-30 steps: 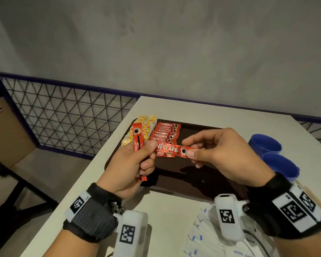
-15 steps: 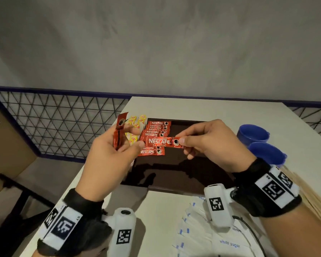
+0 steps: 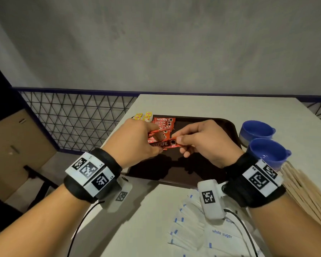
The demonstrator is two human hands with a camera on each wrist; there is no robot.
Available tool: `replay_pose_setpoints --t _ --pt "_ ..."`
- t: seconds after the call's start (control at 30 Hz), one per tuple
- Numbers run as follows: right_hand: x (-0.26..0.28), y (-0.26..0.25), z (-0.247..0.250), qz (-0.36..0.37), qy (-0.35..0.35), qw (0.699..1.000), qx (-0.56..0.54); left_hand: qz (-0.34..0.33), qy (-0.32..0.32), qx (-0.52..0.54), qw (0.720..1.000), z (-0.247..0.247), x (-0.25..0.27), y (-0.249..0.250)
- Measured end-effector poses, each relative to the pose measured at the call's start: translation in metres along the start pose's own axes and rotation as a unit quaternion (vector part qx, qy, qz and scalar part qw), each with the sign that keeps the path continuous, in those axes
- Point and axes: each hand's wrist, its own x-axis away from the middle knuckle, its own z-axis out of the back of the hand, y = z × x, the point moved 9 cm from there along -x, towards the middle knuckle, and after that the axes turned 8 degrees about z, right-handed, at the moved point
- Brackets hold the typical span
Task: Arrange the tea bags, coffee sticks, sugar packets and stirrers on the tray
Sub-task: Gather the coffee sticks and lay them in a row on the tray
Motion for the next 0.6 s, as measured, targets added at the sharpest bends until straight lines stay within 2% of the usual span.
replay_pose_setpoints --t 0.2,0.37,0.47,0.6 --pt "-0.001 -0.005 0.0 0.034 0.007 0.998 0.047 0.054 -0.063 0.051 0.995 -0.013 -0.013 -0.018" --pt "0.0 -0.015 0.001 0.064 0.006 0.992 0.109 0.059 -0.068 0.105 0.99 -0.013 -0.014 -0.026" --pt "0.005 -0.032 -0.001 0.124 0.003 0.984 0.125 0.051 -0.094 0.126 0.986 -0.017 -0.01 -0.021" --pt "0.017 -0.059 -0.017 0.201 -0.05 0.973 0.098 0.02 -0.126 0.106 0.986 -0.025 -0.002 -0.003"
